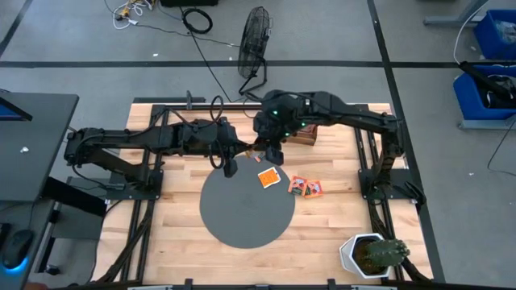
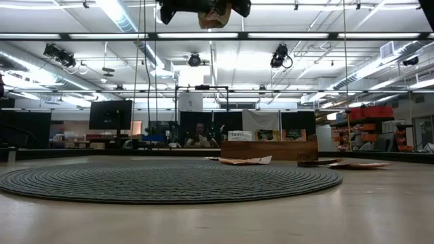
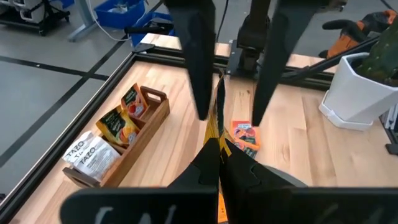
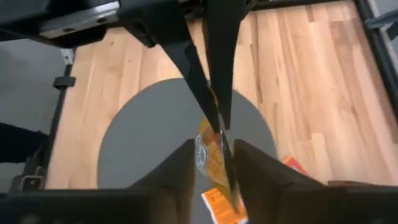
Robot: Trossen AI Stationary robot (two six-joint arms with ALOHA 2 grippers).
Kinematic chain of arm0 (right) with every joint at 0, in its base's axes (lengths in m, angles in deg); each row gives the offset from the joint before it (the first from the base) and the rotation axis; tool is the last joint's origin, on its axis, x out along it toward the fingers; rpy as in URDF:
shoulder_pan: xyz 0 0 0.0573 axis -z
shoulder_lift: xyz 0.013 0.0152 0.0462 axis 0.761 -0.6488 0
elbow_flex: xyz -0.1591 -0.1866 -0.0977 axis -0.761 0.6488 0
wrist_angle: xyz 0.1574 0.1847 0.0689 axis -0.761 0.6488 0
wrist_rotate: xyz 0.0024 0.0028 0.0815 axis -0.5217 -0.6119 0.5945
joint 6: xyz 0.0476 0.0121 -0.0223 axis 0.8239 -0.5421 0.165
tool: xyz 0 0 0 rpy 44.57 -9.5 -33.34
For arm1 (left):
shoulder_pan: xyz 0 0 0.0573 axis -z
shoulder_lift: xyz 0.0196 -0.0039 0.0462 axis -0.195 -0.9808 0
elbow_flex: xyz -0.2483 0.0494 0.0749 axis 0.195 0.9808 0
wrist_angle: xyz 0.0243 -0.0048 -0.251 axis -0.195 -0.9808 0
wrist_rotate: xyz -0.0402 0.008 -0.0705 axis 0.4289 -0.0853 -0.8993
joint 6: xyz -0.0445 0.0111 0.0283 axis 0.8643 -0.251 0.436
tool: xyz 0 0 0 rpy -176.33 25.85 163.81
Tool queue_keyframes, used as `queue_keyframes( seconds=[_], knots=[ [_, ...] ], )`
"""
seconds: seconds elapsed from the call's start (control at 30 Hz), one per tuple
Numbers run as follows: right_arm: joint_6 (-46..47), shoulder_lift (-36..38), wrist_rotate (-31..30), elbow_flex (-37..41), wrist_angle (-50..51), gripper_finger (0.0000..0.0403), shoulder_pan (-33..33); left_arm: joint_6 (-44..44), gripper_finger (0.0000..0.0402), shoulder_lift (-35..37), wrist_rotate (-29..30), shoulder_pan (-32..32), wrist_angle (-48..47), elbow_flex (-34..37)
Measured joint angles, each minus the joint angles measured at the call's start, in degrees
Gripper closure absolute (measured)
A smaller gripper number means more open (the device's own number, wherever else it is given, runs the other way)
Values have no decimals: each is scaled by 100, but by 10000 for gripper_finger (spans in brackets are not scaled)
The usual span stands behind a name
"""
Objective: Pick & Place Tea
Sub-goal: Put the yellow tea bag into the middle section of the wooden organizer
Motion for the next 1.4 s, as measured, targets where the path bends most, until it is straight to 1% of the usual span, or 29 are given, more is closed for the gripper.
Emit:
queue_keyframes(
  seconds=[0.07,0.17,0.2,0.3,0.37,0.43,0.5,0.77,0.9,1.0,1.13,1.27,1.4],
  knots=[
    [-3,2,124,0,69,315,40,-5,400,0,-2,2,2,0],
    [-130,2,124,2,157,381,56,-22,400,0,-6,4,1,0],
    [-200,2,116,2,156,391,57,-46,400,0,-4,4,1,0],
    [-264,2,108,2,169,395,53,-61,400,0,-11,4,-13,0],
    [-324,2,-2,2,169,399,53,-55,398,0,-4,4,-13,0],
    [-406,2,-249,2,163,400,60,0,391,0,5,-2,-30,0],
    [-418,2,-307,2,178,401,152,25,376,0,23,-2,-101,-5],
    [-459,248,-777,11,348,402,1064,494,312,57,198,12,-1114,-4],
    [-560,345,-1027,158,495,402,1435,634,296,140,272,15,-1209,-7],
    [-571,543,-1155,714,339,402,1622,757,295,162,389,17,-1290,-5],
    [-415,1030,-1207,2082,-530,403,1736,804,294,166,442,19,-1371,-4],
    [-445,1577,-1595,3533,-1486,403,1748,866,294,168,450,56,-1405,-4],
    [-731,1881,-1636,4625,-2343,403,1838,875,294,168,448,83,-1344,-4]
  ],
)
